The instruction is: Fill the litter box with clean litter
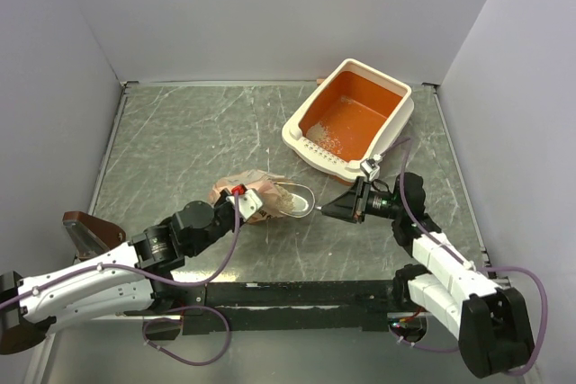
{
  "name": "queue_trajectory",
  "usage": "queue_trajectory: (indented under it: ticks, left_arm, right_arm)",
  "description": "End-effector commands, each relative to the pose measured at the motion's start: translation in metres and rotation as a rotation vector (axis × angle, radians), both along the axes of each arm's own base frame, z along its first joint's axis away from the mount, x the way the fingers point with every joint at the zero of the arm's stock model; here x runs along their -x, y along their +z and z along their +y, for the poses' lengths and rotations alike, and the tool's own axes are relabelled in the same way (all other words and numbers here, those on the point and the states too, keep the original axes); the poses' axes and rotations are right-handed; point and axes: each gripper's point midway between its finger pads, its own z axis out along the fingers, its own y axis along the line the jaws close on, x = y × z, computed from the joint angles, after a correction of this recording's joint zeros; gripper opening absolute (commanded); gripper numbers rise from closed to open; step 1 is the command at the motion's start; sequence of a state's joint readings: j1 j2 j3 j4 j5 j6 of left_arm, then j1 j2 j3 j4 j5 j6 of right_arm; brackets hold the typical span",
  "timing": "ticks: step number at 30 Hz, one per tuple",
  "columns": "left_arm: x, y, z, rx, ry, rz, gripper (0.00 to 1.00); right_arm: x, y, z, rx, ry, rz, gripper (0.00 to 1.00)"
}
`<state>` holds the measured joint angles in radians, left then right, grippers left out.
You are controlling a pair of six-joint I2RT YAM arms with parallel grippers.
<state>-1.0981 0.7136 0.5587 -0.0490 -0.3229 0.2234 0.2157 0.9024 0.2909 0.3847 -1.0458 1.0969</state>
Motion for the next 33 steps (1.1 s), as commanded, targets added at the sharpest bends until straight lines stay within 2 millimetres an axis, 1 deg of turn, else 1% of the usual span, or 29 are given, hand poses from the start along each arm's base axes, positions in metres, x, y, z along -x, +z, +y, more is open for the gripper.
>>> queue_trajectory:
  ticks: [1, 2, 3, 4, 8, 10, 14, 19, 27, 33]
  left_arm:
    - [0.008, 0.027, -0.011, 0.109, -0.05, -0.037, 0.01]
    - [0.008, 0.027, -0.01, 0.108, -0.046, -0.041, 0.01]
    - [0.006, 0.028, -0.009, 0.108, -0.032, -0.043, 0.01]
    - [0.006, 0.029, -0.008, 0.111, -0.027, -0.042, 0.01]
    - [0.003, 0.033, -0.004, 0.123, -0.001, -0.049, 0.01]
    - [0.0, 0.035, 0.0, 0.127, 0.029, -0.056, 0.01]
    - [0.001, 0.045, 0.006, 0.163, 0.034, -0.076, 0.01]
    - [0.003, 0.05, 0.008, 0.182, 0.032, -0.088, 0.01]
    - [0.002, 0.048, 0.009, 0.171, 0.041, -0.087, 0.01]
    - [0.001, 0.05, 0.012, 0.18, 0.054, -0.093, 0.01]
  right_arm:
    - [0.005, 0.036, -0.004, 0.007, 0.022, -0.156, 0.0]
    - [0.004, 0.041, -0.005, 0.012, 0.016, -0.166, 0.0]
    - [0.006, 0.038, -0.006, 0.024, 0.019, -0.145, 0.0]
    - [0.008, 0.042, -0.006, 0.024, 0.019, -0.156, 0.0]
    - [0.01, 0.04, -0.011, 0.054, -0.005, -0.143, 0.0]
    - [0.01, 0.037, -0.014, 0.067, -0.021, -0.134, 0.0]
    - [0.009, 0.031, -0.019, 0.09, -0.055, -0.111, 0.0]
    - [0.008, 0.024, -0.023, 0.097, -0.086, -0.08, 0.0]
    - [0.011, 0.034, -0.028, 0.058, -0.117, -0.069, 0.0]
    - [0.016, 0.05, -0.031, 0.03, -0.125, -0.076, 0.0]
